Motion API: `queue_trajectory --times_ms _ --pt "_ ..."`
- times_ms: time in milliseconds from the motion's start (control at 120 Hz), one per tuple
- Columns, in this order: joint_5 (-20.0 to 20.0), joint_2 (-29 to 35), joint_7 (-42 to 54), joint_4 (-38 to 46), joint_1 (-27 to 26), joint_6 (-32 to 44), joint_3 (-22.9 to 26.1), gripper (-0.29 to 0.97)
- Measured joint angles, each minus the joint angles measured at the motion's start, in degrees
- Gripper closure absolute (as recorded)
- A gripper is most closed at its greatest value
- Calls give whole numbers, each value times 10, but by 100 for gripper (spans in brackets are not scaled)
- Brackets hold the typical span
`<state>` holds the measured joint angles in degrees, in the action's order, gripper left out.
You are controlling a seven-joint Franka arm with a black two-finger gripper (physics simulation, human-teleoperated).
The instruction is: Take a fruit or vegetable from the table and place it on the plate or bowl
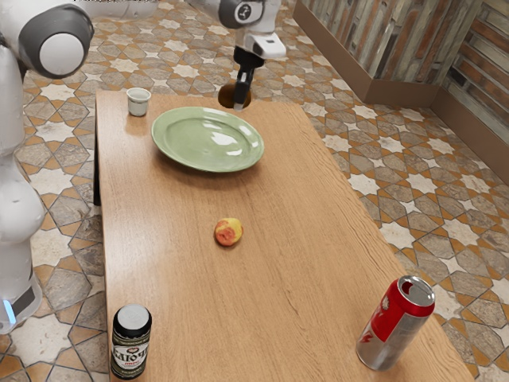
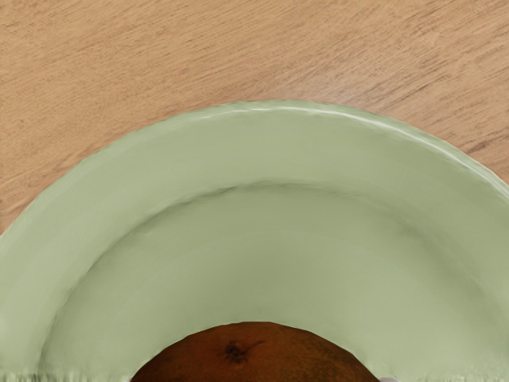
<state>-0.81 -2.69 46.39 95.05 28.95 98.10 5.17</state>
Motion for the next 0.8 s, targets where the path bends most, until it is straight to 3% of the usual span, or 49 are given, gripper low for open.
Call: queue_trajectory --times_ms 58,225,617,800 --pt "1 -23 -3 0 1 7 -2 39" --pt "1 -61 -6 0 -80 31 -6 39" --pt "0 -66 -5 6 -75 44 -42 39" --pt "1 -13 -3 61 -76 35 -44 39"
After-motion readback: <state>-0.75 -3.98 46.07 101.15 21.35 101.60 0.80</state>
